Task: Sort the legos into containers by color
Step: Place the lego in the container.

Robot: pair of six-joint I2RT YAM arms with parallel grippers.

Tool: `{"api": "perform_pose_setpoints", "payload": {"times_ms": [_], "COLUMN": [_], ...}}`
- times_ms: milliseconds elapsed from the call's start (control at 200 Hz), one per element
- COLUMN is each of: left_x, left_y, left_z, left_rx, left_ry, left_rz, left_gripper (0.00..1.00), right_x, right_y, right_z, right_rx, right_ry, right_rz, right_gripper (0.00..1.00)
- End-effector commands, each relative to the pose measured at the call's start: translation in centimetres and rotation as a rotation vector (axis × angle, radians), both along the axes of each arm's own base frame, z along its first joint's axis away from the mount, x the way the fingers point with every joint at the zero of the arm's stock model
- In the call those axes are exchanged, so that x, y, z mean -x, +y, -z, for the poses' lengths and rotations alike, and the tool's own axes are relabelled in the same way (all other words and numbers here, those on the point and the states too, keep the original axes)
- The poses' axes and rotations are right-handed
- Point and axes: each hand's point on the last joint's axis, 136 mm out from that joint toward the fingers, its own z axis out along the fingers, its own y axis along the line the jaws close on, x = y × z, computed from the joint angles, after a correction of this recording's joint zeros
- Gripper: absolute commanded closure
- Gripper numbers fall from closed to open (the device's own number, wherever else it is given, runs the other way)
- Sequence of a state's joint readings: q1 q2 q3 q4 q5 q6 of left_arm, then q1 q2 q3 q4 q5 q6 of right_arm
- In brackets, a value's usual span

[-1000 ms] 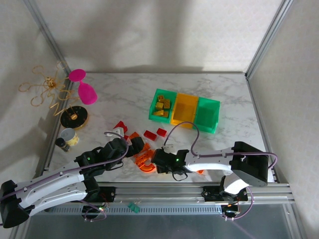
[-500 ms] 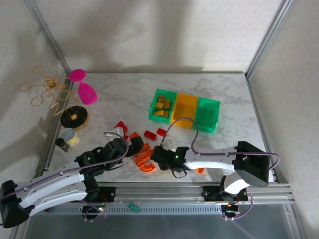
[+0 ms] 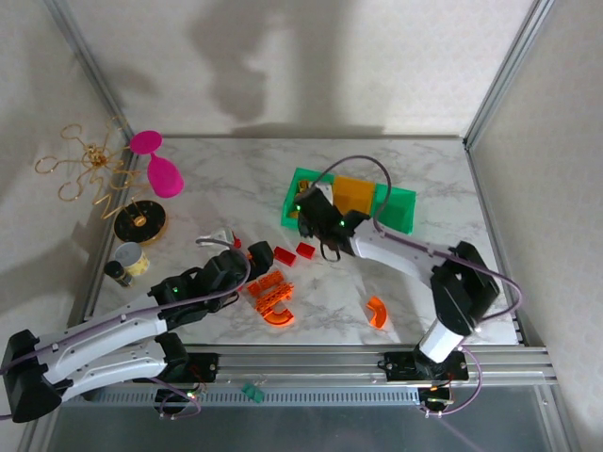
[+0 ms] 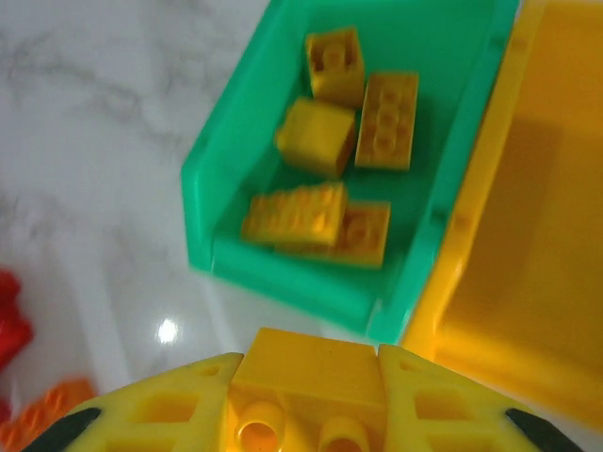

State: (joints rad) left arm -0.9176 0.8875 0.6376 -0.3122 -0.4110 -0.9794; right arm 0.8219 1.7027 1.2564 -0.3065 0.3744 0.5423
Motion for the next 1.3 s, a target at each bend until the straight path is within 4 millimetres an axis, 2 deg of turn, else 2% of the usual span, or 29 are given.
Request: {"api": "perform_pose_setpoints", "payload": {"times_ms": [0,75,175,270,386,501,596,751,1136,1297], "left_x": [-1.9,-2.6,-3.2,-3.4,-3.3,-3.1,-2.7,-1.9,1.1,2.6], "left_y": [0.1,0.0,-0.2,-0.4,-0.6,-1.1,-2.0,-3.2,-5.9,-7.1], "left_z": [-2.6,-2.7,-2.5,-2.6,-2.7,-2.5,-2.5,-2.1,0.5,0.9], "left_rx": [0.017,-0.001,-0.009,-0.017,-0.022,-0.010,0.001,0.008,0.060,0.074], "left_ry": [-0.073,-0.075,-0.066,-0.068,-0.065,-0.057,-0.051,-0.033,0.028,0.033], "left_rz": [-0.056,-0.071,-0.077,-0.068,-0.052,-0.020,0.020,0.076,0.177,0.202], "left_gripper": [0.00,0.00,0.00,0.00,0.00,0.00,0.00,0.00,0.00,0.00], "right_x": [-4.5,-7.1,-9.5,-10.6,-10.0,-8.5,-6.6,-2.5,6.8,10.4], "right_y": [0.5,0.5,1.1,1.6,2.1,1.4,0.5,-1.9,-9.1,-12.7], "right_z": [-0.5,0.2,1.0,0.5,-1.5,-2.8,-2.8,-2.5,-0.2,1.8], "right_rx": [0.044,0.043,0.060,0.089,0.037,0.008,0.003,-0.012,-0.017,0.024], "right_ry": [-0.072,-0.058,-0.053,-0.069,-0.087,-0.095,-0.077,-0.035,0.106,0.192], "right_rz": [-0.014,0.004,-0.001,-0.004,-0.035,-0.053,-0.080,-0.090,0.004,0.115], "right_gripper": [0.68,0.67,0.58,0.47,0.41,0.39,0.35,0.33,0.27,0.24]}}
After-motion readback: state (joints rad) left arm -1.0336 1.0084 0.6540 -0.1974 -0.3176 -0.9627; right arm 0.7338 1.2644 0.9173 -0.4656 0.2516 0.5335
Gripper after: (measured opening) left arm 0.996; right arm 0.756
